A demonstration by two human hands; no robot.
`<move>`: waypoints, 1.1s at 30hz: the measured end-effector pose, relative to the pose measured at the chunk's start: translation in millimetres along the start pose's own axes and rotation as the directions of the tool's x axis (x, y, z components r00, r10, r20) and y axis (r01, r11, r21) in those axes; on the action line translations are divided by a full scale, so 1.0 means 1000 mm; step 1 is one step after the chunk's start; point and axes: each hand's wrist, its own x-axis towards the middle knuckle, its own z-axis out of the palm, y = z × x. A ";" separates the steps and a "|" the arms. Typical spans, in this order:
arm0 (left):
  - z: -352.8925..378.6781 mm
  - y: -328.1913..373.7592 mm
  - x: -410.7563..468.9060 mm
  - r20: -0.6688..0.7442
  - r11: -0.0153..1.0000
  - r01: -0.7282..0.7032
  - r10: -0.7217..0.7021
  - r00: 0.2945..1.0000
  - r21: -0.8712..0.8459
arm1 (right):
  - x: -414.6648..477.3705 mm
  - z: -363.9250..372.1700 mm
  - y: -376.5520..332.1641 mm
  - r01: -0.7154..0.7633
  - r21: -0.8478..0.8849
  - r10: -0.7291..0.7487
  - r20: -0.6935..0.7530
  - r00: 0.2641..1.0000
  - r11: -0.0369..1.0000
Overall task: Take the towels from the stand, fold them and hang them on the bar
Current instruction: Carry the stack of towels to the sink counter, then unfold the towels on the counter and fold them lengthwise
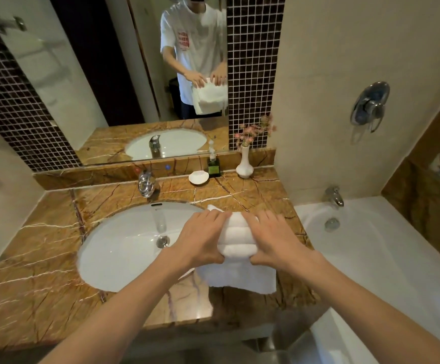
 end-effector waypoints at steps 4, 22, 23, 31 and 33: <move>0.002 -0.012 0.029 0.033 1.000 0.004 -0.004 0.999 0.009 | 0.027 0.004 0.017 -0.004 0.035 0.004 0.012 1.000 0.999; 0.023 -0.074 0.159 -0.015 0.994 -0.113 0.113 0.993 -0.004 | 0.132 0.016 0.080 -0.100 -0.026 0.101 0.032 0.994 0.995; 0.025 -0.076 0.165 -0.026 0.993 -0.116 0.117 0.993 0.006 | 0.137 0.017 0.084 -0.113 -0.035 0.114 0.029 0.993 0.993; 0.045 -0.089 0.215 -0.067 0.992 -0.122 0.122 0.990 0.007 | 0.175 0.032 0.119 -0.135 -0.072 0.137 0.016 0.990 0.988; 0.049 -0.091 0.225 -0.075 0.994 -0.106 0.105 0.992 -0.006 | 0.185 0.036 0.128 -0.129 -0.087 0.130 0.016 0.991 0.988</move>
